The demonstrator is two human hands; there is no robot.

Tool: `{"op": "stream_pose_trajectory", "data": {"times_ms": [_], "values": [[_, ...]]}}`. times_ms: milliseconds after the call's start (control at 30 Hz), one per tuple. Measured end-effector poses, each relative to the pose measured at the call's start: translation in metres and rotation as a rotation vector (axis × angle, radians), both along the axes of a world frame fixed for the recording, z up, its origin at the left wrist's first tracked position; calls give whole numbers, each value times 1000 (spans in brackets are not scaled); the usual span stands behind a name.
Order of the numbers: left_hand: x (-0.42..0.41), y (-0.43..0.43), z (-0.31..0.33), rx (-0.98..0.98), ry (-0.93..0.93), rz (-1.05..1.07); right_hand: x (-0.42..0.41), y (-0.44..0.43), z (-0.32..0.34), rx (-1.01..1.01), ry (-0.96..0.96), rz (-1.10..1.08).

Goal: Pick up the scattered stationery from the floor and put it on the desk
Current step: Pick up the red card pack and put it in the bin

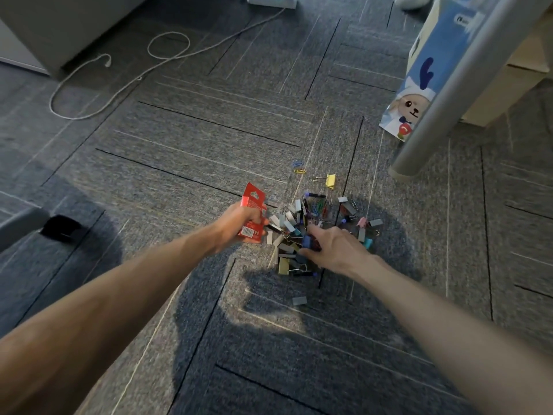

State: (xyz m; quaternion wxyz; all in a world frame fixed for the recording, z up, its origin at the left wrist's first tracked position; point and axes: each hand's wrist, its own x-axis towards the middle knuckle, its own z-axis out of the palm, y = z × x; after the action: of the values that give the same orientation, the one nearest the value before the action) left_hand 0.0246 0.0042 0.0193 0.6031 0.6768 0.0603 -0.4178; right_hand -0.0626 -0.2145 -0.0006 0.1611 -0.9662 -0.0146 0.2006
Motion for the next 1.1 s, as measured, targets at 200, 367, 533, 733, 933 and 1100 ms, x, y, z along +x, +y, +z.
{"op": "stream_pose_trajectory", "data": {"times_ms": [200,367,533,733,933,1100], "values": [[-2,-6,-4,-22,12,10,9,0,3,633,54,-391],[-1,-19,28,-95,10,79,18,-9,49,1080,177,-714],[-12,-27,139,-14,-3,146,3,-20,172,964,62,-787],[-52,-41,377,-6,28,83,-32,-8,401,566,30,-647],[-56,-45,634,11,-60,2,-23,9,648,572,-112,-790],[-38,-53,764,-20,-118,70,-7,17,773,653,-189,-844]]}}
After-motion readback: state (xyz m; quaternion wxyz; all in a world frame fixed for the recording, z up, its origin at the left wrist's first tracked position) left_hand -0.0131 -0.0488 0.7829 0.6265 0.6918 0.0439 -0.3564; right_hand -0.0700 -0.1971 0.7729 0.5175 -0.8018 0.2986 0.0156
